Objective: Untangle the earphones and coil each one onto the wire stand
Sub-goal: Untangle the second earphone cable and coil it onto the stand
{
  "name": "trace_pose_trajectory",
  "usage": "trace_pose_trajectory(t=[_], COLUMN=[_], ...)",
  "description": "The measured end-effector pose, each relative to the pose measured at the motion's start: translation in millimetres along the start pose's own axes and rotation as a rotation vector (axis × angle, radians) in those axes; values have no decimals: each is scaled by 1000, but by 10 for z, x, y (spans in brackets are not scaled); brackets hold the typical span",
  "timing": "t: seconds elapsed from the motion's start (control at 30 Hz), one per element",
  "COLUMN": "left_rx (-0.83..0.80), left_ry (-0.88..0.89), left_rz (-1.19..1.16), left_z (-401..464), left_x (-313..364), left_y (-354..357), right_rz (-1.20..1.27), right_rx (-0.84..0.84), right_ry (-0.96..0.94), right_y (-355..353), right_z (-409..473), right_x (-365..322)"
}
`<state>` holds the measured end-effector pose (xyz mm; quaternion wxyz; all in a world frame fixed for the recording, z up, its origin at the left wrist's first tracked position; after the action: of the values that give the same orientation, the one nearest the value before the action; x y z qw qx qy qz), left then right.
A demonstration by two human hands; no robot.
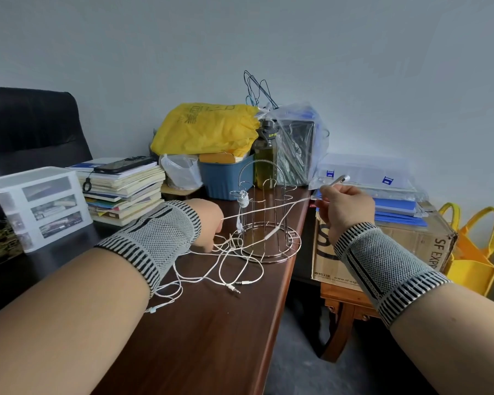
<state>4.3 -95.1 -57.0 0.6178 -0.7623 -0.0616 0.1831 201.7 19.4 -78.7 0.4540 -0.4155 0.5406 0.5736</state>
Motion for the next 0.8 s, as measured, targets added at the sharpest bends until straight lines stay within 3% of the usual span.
trace_pose_trajectory(t=[0.1, 0.4, 0.6, 0.7, 0.8], left_rx=[7, 367, 489, 456, 494], left_ry=[-38, -51, -25, 32, 105], left_rz=[31, -916, -1319, -1596, -1618], left_z=[21, 37, -19, -26, -39], left_x=[31, -100, -77, -27, 15], left_y=[37, -153, -240, -265, -302], right_rz=[-71, -154, -187, -214, -224], right_rx=[17, 2, 11, 6, -38], right_ry=[-21, -22, 16, 50, 105], right_y=[-8, -4, -20, -32, -10], right_z=[40, 62, 76, 75, 56], right_x=[37, 105, 134, 160, 195])
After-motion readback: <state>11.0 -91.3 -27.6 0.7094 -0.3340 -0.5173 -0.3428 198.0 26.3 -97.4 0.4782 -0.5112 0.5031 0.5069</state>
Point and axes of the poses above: each hand's wrist, its own z-axis towards the middle knuckle, its own y-axis out of the palm, x = y × z, the point moved 2 cm from there along z, towards the middle knuckle, and after that the axes turned 9 degrees about -z, right-handed, at the moved point
